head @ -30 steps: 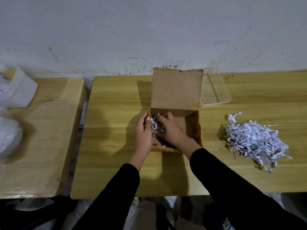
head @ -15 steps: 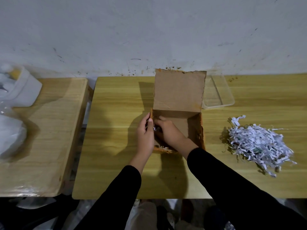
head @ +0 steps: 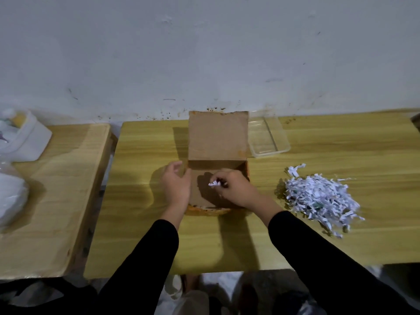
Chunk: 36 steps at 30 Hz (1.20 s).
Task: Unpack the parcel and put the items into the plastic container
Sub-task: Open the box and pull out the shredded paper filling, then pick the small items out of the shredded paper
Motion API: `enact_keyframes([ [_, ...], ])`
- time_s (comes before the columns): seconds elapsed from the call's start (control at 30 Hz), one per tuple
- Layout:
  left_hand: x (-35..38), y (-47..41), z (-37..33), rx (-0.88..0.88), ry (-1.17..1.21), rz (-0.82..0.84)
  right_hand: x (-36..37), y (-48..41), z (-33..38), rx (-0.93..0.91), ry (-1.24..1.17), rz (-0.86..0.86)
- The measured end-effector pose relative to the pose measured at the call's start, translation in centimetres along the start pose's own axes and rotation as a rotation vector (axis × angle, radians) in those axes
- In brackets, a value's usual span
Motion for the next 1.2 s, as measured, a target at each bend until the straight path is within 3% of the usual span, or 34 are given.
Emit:
enact_keyframes([
  [0.07, 0.0, 0.7, -2.5, 0.104, 0.014, -0.094, -3.8, 1.7, -1.6, 0.017, -0.045, -0.11],
  [0.17, 4.2, 3.5, -6.3, 0.281, 0.094, 0.039, -9.7, 5.4, -5.8, 0.077, -0.088, -0.331],
  [0.3, 14.9, 11.2, -9.2, 0.495, 0.05, 0.476, -14.6, 12.6, -13.2, 0.214, -0.005, -0.523],
  [0.37, 20.7, 16.0, -7.8, 0.533, -0.078, 0.777, -14.0, 15.2, -16.1, 0.256, 0.113, -0.446],
  [0.43, 24.9, 19.9, -5.2, 0.555, -0.251, 0.961, -12.7, 17.3, -18.3, 0.285, 0.177, -0.385],
  [0.5, 26.5, 21.0, -3.9, 0.579, -0.34, 0.963, -12.9, 19.0, -20.3, 0.335, 0.132, -0.445],
  [0.63, 25.7, 18.3, -4.6, 0.627, -0.388, 0.772, -14.8, 21.7, -24.5, 0.479, 0.036, -0.558],
  [0.73, 24.3, 15.7, -5.0, 0.513, -0.347, 0.658, -15.6, 22.3, -25.7, 0.5, -0.016, -0.558],
  [0.83, 23.1, 13.5, -4.7, 0.345, -0.282, 0.544, -17.2, 22.8, -25.5, 0.499, 0.021, -0.652],
  [0.93, 21.7, 13.4, -6.1, 0.429, -0.21, 0.453, -17.4, 21.6, -23.4, 0.388, 0.071, -0.665],
  [1.0, 22.7, 15.3, -7.2, 0.537, -0.21, 0.573, -15.5, 19.4, -21.1, 0.254, 0.146, -0.513],
  [1.1, 26.0, 18.5, -5.9, 0.723, -0.462, 0.856, -11.8, 17.1, -20.8, 0.157, 0.304, -0.259],
  [1.2, 26.6, 16.9, -3.4, 0.571, -0.544, 0.901, -12.7, 17.5, -23.0, 0.251, 0.166, -0.289],
])
Point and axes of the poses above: each hand's wrist, its own y-axis away from the middle knuckle, its own x-axis out of the palm, z = x × y, the point moved 10 cm from there along -y, towards the middle knuckle, and after that the axes turned 7 degrees about y, right-handed, at the moved point
